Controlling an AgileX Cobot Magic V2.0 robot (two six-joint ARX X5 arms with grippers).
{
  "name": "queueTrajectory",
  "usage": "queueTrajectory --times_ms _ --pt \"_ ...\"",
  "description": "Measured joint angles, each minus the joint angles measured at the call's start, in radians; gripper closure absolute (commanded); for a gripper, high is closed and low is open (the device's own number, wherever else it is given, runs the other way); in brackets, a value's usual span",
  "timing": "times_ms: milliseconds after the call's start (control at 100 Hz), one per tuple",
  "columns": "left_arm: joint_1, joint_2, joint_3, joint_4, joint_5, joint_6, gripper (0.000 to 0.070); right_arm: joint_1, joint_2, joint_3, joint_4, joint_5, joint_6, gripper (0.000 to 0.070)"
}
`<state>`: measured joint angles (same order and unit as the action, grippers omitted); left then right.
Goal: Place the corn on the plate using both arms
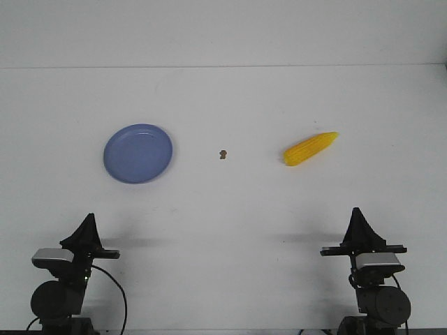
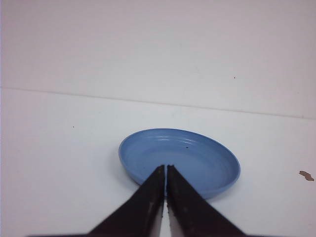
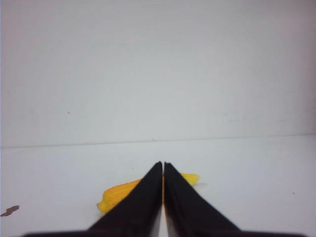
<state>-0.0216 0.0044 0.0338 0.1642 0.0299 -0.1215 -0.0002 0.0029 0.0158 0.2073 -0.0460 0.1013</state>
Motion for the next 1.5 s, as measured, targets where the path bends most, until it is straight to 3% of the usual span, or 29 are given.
queueTrajectory --times_ms 320,640,1220,1390,1500 --pt "0.000 0.002 0.014 -0.059 0.000 0.000 0.0687 0.000 0.000 0.006 0.001 -0.005 0.001 0.0689" --pt "0.000 0.107 0.257 -0.225 -0.005 -0.018 0.0687 0.000 0.052 0.238 -0.300 -0.006 0.006 0.0689" --pt "0.000 0.694 0.932 -0.777 -0.005 -0.025 0.0687 0.000 0.557 0.866 -0.925 -0.006 0.004 0.0689" --pt "0.000 0.809 1.048 -0.929 -0.005 -0.019 0.0687 0.000 0.673 0.924 -1.018 -0.006 0.003 0.0689" --pt "0.000 0.848 1.059 -0.949 -0.005 0.002 0.0687 0.000 0.721 0.924 -1.032 -0.006 0.003 0.0689"
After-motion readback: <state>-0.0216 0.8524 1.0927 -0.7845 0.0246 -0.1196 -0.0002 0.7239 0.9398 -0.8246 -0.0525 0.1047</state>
